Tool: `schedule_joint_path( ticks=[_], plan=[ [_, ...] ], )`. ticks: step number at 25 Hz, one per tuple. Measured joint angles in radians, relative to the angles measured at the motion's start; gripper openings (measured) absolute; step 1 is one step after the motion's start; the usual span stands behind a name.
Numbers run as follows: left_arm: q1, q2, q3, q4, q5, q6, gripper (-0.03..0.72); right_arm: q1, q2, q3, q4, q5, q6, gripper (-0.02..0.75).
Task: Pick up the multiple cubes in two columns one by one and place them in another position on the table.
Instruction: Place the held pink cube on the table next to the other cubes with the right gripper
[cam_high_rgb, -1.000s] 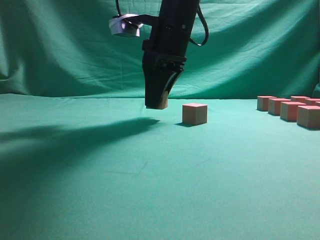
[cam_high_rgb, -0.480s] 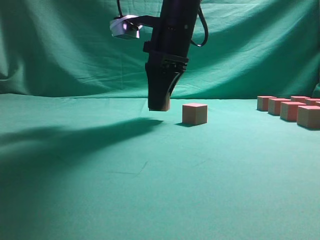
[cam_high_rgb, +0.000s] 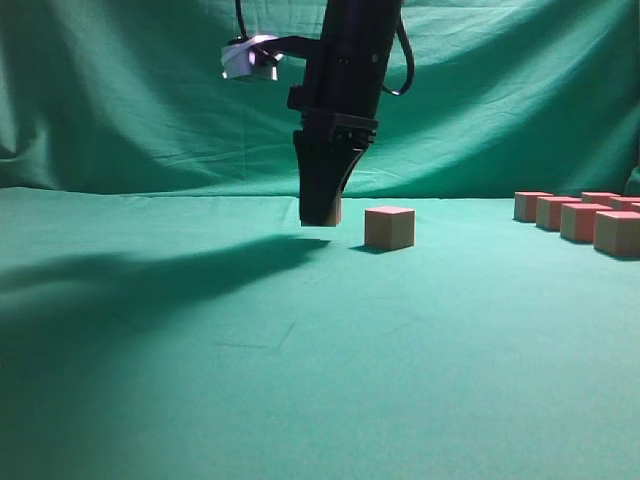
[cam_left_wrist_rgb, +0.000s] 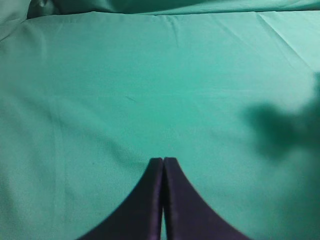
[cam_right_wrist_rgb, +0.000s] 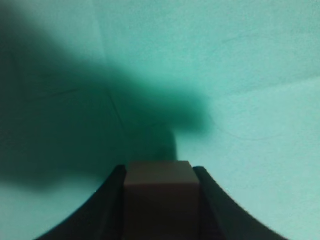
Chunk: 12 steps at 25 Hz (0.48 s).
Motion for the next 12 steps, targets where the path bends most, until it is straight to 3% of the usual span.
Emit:
schedule_joint_path(
  ticks=[12],
  plan=[
    [0.000, 0.000, 0.000, 0.000, 0.000, 0.000, 0.000, 0.000, 0.015, 0.000, -0.036, -0.011, 0.025, 0.266]
  ],
)
